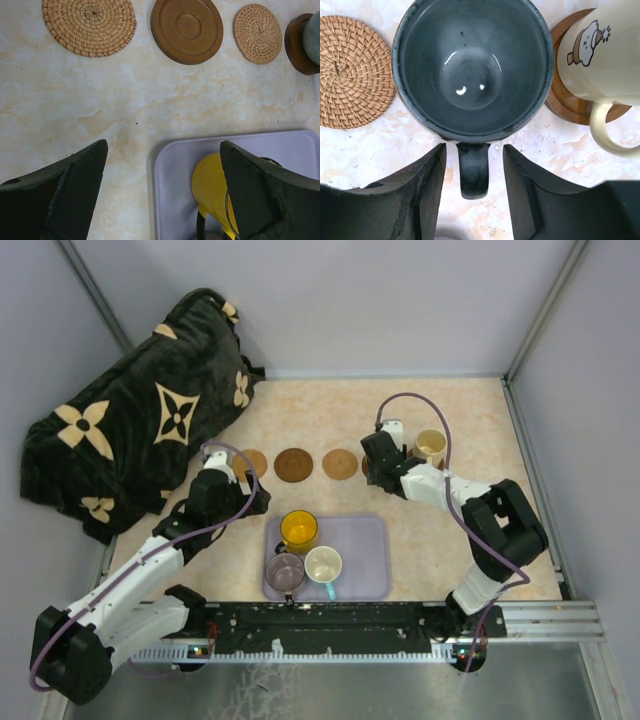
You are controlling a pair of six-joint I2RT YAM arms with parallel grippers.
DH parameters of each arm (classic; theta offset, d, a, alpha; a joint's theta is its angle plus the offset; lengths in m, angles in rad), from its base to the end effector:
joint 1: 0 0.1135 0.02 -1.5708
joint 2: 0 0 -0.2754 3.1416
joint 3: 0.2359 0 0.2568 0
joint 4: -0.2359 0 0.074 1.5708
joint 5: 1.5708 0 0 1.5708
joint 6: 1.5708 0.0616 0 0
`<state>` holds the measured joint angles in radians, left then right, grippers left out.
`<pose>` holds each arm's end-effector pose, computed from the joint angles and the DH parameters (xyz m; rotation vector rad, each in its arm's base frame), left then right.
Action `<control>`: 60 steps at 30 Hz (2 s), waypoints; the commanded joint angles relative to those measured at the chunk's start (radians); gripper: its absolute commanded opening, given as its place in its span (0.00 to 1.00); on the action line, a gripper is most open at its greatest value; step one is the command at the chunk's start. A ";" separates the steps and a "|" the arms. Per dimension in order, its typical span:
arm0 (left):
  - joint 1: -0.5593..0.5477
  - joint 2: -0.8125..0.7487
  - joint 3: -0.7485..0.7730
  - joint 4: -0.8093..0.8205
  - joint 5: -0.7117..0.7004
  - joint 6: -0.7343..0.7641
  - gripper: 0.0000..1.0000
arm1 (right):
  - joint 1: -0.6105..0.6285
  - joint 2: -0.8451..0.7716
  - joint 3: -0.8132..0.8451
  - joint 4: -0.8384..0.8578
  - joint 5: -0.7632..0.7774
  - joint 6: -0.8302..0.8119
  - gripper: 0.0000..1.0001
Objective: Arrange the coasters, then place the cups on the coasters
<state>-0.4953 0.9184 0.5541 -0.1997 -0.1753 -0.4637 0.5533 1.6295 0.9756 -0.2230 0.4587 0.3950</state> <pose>0.1998 -0.0957 0.2275 -0.0699 2.1476 -0.3780 0.3151 0.1626 0.1848 0.0118 2.3334 -0.0991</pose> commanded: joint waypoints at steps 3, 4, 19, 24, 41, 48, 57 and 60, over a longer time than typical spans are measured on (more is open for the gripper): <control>-0.003 -0.005 0.014 0.020 -0.004 -0.004 0.99 | -0.003 -0.056 0.008 0.039 0.014 0.001 0.52; -0.003 -0.006 0.014 0.020 -0.005 -0.004 0.99 | -0.003 -0.057 0.008 0.039 0.013 0.001 0.53; -0.002 -0.033 0.017 0.005 -0.007 -0.006 0.99 | 0.061 -0.197 0.040 -0.080 0.121 -0.006 0.56; -0.002 -0.051 0.018 -0.005 -0.013 -0.005 0.99 | 0.111 -0.304 0.040 -0.170 0.143 0.025 0.58; -0.002 -0.067 0.029 -0.030 -0.016 0.003 0.99 | 0.615 -0.479 -0.062 -0.453 0.061 0.398 0.60; -0.002 -0.080 0.029 -0.054 0.008 -0.013 0.99 | 0.688 -0.544 -0.099 -0.418 -0.027 0.380 0.65; -0.002 -0.096 0.018 -0.058 0.009 -0.011 0.99 | 0.773 -0.593 -0.120 -0.406 -0.105 0.330 0.68; -0.003 -0.092 0.019 -0.056 0.009 -0.008 0.99 | 0.833 -0.566 -0.101 -0.426 -0.080 0.341 0.68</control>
<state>-0.4953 0.8337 0.5549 -0.2485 -0.1703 -0.4744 1.3167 1.0504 0.8391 -0.6529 0.3737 0.7418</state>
